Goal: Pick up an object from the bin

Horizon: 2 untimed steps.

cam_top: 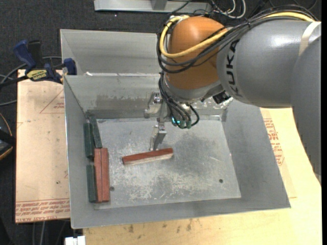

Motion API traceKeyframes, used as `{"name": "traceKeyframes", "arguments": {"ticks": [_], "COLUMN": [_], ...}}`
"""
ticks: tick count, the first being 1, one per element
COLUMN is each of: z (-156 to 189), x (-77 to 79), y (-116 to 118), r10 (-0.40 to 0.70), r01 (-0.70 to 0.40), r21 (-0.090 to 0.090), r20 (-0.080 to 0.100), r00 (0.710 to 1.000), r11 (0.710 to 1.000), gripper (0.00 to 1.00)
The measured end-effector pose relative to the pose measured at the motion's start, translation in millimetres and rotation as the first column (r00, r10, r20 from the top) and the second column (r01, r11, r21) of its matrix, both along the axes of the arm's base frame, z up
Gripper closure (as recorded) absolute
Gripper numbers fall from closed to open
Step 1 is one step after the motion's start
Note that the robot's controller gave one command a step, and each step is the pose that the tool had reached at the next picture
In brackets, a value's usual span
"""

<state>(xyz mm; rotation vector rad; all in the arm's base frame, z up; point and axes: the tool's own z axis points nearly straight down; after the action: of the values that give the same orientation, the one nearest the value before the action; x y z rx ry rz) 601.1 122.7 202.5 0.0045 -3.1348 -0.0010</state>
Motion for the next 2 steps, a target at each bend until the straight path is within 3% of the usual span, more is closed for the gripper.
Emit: {"name": "traceKeyframes", "arguments": {"ticks": [1, 2], "z": [5, -48], "x": [1.8, -7.4], "y": [-1, -18], "r10": [-0.003, 0.073], "r01": [0.003, -0.073], "r21": [0.001, 0.001], "r20": [0.008, 0.012], "r00": [1.000, 0.997], "r11": [1.000, 0.997], "gripper": [0.00, 0.00]}}
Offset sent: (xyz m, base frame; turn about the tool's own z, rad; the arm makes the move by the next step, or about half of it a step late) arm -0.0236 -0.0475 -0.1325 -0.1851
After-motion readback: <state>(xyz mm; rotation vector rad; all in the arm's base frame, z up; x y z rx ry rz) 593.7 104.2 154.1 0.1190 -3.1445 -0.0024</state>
